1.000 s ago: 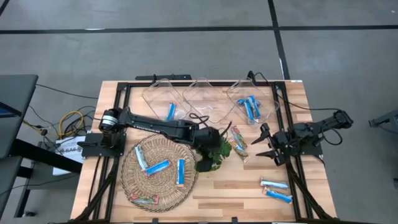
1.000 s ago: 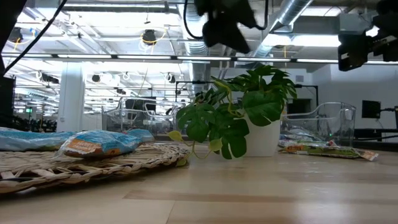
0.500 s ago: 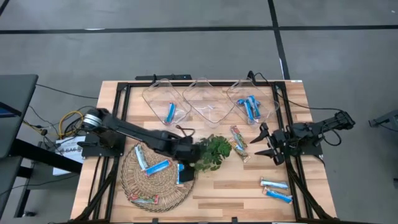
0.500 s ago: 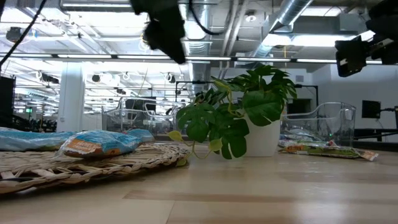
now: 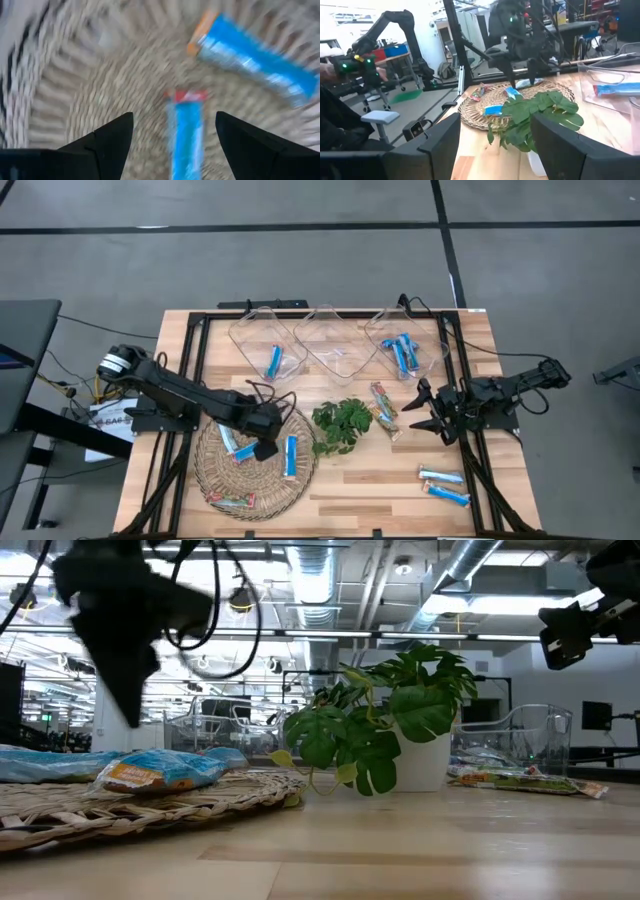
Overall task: Pick and place Granola Bars by type
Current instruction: Put the red granola bar into the left transparent bin
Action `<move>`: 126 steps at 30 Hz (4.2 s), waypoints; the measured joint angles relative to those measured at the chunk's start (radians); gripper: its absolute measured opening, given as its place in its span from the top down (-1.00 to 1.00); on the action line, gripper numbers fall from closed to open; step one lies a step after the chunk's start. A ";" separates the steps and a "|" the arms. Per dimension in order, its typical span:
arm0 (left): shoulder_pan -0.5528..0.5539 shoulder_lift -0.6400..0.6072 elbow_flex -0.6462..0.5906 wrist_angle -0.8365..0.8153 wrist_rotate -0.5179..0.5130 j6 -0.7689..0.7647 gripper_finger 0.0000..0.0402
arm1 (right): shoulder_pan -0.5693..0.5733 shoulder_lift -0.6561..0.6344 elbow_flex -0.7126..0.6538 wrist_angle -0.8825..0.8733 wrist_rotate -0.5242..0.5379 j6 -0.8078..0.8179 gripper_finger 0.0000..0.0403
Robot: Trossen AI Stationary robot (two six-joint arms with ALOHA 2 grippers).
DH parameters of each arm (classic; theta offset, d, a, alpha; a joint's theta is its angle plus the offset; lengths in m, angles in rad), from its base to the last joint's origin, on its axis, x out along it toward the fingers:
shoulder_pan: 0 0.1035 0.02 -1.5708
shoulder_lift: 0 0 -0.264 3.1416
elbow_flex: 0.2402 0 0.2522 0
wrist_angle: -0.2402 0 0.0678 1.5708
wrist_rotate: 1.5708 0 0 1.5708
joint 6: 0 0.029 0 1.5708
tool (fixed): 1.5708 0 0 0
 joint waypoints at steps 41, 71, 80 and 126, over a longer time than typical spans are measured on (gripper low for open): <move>-0.176 0.140 -0.098 0.013 0.108 -0.112 -0.38 | 0.000 -0.001 0.000 0.000 0.002 0.000 -0.15; -0.176 0.069 -0.051 0.023 0.019 -0.132 0.58 | 0.000 -0.001 0.000 0.000 0.002 0.000 -0.15; -0.176 -0.082 -0.051 0.147 -0.183 -0.106 0.67 | 0.000 -0.001 0.000 0.000 0.002 0.000 -0.15; 0.714 -0.321 -0.265 0.466 -0.322 0.521 0.67 | 0.000 -0.001 0.000 0.000 0.002 0.000 -0.15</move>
